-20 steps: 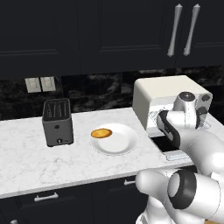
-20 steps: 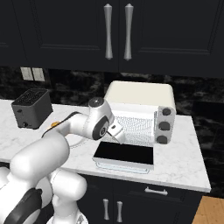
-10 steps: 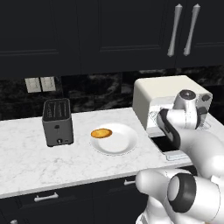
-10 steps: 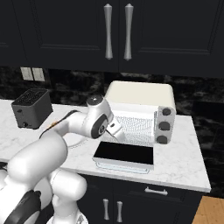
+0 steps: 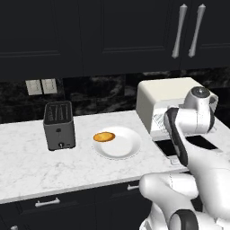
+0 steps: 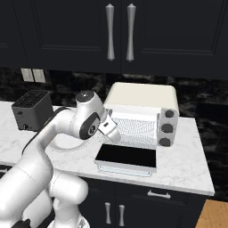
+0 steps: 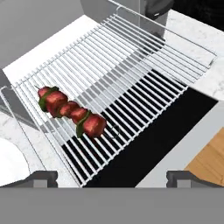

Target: Pick up the kebab skewer and baguette bread, and place them inside the toaster oven. Close the toaster oven door and start by setting the timer.

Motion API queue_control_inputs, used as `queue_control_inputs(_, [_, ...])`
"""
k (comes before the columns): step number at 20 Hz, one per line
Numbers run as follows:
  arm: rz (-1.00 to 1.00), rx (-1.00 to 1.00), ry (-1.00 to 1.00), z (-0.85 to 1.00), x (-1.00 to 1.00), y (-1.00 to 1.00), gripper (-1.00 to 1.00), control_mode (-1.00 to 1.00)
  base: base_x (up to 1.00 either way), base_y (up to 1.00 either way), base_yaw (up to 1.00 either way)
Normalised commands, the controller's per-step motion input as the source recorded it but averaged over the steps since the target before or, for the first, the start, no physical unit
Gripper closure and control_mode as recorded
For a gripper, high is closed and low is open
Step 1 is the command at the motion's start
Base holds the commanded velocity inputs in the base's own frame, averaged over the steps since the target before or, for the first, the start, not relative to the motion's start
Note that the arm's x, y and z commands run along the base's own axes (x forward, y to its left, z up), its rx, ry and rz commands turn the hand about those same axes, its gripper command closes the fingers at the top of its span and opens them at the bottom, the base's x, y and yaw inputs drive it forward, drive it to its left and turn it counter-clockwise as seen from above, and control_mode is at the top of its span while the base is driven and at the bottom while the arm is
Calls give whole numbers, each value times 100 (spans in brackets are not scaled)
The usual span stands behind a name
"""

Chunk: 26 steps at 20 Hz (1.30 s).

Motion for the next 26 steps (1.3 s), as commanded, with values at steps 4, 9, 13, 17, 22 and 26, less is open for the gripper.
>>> queue_control_inputs(4, [19,-13,2,6,-88,96,-100,-100,0,0,0])
queue_control_inputs(9, [42,-15,0,33,-54,96,-100,-100,0,0,0])
queue_control_inputs(13, [60,-16,0,25,-30,100,-100,-100,0,0,0])
queue_control_inputs(17, [64,-11,0,22,-2,86,-100,-100,0,0,0])
queue_control_inputs(22, [71,-13,0,1,1,63,-100,-100,0,0,0])
queue_control_inputs(26, [58,-24,0,-12,43,34,-100,-100,0,0,0])
